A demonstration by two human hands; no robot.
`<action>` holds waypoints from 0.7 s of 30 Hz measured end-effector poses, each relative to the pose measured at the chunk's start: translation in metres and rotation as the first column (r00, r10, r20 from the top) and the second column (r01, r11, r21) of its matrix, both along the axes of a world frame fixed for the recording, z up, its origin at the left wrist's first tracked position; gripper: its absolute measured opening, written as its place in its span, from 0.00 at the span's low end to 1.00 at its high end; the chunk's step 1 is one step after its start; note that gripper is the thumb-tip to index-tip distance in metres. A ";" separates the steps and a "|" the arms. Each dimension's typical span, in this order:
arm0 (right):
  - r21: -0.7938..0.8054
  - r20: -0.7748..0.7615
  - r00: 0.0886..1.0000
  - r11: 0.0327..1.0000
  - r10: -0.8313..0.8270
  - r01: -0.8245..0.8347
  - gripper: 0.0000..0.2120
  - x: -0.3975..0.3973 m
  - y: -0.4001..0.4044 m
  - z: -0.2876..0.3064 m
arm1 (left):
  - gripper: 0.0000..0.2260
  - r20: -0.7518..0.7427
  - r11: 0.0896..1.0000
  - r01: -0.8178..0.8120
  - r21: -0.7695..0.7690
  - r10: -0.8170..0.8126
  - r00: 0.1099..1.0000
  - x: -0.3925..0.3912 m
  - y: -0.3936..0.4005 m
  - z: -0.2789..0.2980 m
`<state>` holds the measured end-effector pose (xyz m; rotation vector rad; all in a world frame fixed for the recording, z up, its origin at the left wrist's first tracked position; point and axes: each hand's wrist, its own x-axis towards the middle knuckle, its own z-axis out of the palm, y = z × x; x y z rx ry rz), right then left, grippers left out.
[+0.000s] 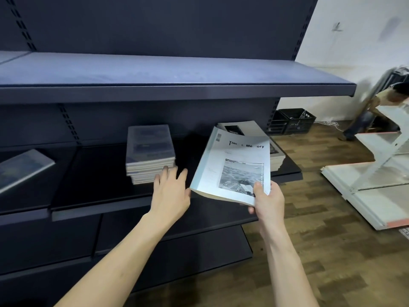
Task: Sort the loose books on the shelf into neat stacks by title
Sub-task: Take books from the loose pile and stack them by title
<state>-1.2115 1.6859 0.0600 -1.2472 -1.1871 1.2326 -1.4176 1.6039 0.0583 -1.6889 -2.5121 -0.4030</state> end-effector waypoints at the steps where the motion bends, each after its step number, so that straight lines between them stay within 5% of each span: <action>1: -0.006 0.006 1.000 1.000 -0.004 0.004 0.04 0.004 0.003 -0.001 | 0.25 0.008 1.000 0.003 -0.009 -0.003 1.000 0.004 0.002 -0.002; 16: -0.099 0.130 0.991 0.995 -0.009 0.022 0.06 0.032 0.116 -0.022 | 0.24 0.134 0.988 0.052 -0.142 -0.033 0.990 0.032 0.119 -0.013; 21: -0.070 0.282 0.959 0.998 0.031 -0.012 0.11 0.033 0.163 -0.017 | 0.24 0.157 0.979 0.072 -0.189 -0.043 0.987 0.027 0.153 -0.017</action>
